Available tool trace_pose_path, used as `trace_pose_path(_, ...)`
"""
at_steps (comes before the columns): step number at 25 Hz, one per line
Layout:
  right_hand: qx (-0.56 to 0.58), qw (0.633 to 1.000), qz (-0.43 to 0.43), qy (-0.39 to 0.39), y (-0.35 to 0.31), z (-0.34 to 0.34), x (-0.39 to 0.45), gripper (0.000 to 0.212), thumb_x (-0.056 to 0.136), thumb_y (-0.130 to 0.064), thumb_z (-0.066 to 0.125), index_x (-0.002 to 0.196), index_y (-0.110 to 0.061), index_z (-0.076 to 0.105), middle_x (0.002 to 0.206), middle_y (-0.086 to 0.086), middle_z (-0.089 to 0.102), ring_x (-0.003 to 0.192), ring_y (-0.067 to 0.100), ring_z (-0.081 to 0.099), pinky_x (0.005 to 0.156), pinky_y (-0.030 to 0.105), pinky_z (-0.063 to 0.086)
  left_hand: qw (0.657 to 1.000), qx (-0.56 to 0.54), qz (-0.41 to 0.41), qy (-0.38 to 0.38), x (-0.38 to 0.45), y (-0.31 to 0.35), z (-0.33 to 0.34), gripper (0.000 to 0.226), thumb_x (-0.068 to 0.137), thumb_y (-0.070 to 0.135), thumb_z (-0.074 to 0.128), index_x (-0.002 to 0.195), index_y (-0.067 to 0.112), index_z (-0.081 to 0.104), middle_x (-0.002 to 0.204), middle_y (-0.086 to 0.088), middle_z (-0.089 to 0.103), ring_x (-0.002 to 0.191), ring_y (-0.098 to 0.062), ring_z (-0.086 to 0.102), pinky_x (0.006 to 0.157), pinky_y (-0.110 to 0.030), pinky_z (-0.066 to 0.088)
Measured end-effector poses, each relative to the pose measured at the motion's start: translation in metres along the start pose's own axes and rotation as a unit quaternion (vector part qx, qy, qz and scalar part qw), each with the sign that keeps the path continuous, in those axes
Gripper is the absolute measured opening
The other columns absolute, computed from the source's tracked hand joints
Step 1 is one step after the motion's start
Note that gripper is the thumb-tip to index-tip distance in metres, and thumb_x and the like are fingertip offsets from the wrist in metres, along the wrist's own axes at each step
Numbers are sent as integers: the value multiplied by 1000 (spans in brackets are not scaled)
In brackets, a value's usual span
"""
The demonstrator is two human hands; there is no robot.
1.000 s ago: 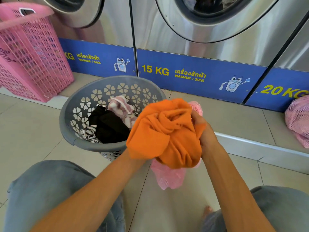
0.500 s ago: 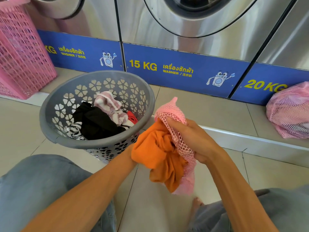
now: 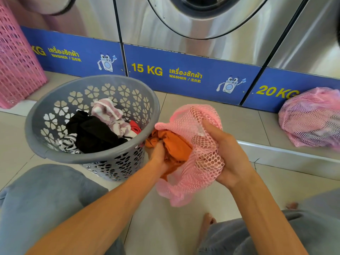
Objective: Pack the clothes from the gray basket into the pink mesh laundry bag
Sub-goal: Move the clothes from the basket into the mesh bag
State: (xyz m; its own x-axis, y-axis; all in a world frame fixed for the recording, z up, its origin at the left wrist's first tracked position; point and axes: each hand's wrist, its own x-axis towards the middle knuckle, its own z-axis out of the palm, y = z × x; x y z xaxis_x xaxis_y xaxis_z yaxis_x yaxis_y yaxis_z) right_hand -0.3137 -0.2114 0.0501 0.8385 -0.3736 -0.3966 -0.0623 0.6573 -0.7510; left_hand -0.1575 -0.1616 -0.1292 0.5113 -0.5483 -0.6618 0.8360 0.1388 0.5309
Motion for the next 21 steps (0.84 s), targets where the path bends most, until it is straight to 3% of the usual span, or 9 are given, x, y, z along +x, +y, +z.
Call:
trace_pose_path(2,18,999,-27,11,-10,-7,-2,50,106,-27,46,79,-4,82,74,11,77,64,21,75,61,32,64,990,117,60,45,-8,-6,-11,54,84,48,67,130,21,58,119,-8,70,106,-25,66,85,-42,57)
trace_pose_path(4,19,998,-53,39,-19,-16,2,43,106,-28,46,88,-7,78,76,9,77,64,20,75,60,32,62,939,321,111,51,-19,-11,-28,95,76,44,77,153,39,20,149,-3,46,131,-28,50,105,-52,46)
trace_pose_path(6,-51,991,-66,103,-18,-28,16,32,106,-29,49,109,-9,73,93,9,79,80,23,77,74,38,61,809,578,103,14,-21,-18,-46,118,75,47,78,154,45,-10,164,-2,13,148,-35,22,117,-58,26)
trace_pose_path(8,-145,969,-67,188,-7,-44,33,30,106,-28,50,122,-9,67,98,9,78,85,25,74,77,39,58,647,760,54,2,-28,-18,-58,121,74,63,72,152,44,-18,165,-5,-12,151,-40,4,119,-60,16)
trace_pose_path(10,-190,952,-54,232,1,-56,46,36,103,-31,55,132,-10,60,108,11,75,93,28,72,80,40,58,585,810,29,1,-38,-18,-62,118,74,72,64,152,42,-18,163,-9,-22,151,-40,-3,118,-58,14)
trace_pose_path(14,-202,954,-18,221,3,-68,70,113,61,-54,88,154,-14,37,141,14,62,118,35,66,98,54,56,582,812,17,-34,-49,-3,-51,122,73,65,70,155,36,-16,165,-5,-10,151,-37,8,119,-52,20)
trace_pose_path(16,-277,938,1,207,7,-64,80,111,65,-39,91,154,-11,31,143,16,57,119,37,64,97,56,57,586,808,39,-45,-48,7,-40,119,70,57,74,156,36,-5,166,-5,-3,150,-35,15,119,-49,25)
trace_pose_path(19,-341,923,41,176,19,-48,93,92,84,-14,78,157,-11,23,149,17,47,128,41,56,102,59,52,605,789,84,-63,-56,37,-11,89,81,47,68,155,29,23,162,-3,24,144,-26,32,115,-40,35)
trace_pose_path(21,-329,929,53,158,27,-41,102,89,90,-9,71,160,-10,16,157,17,38,135,40,49,106,56,48,576,802,118,-103,-73,60,9,70,88,44,63,150,25,37,152,0,43,136,-20,46,109,-36,41)
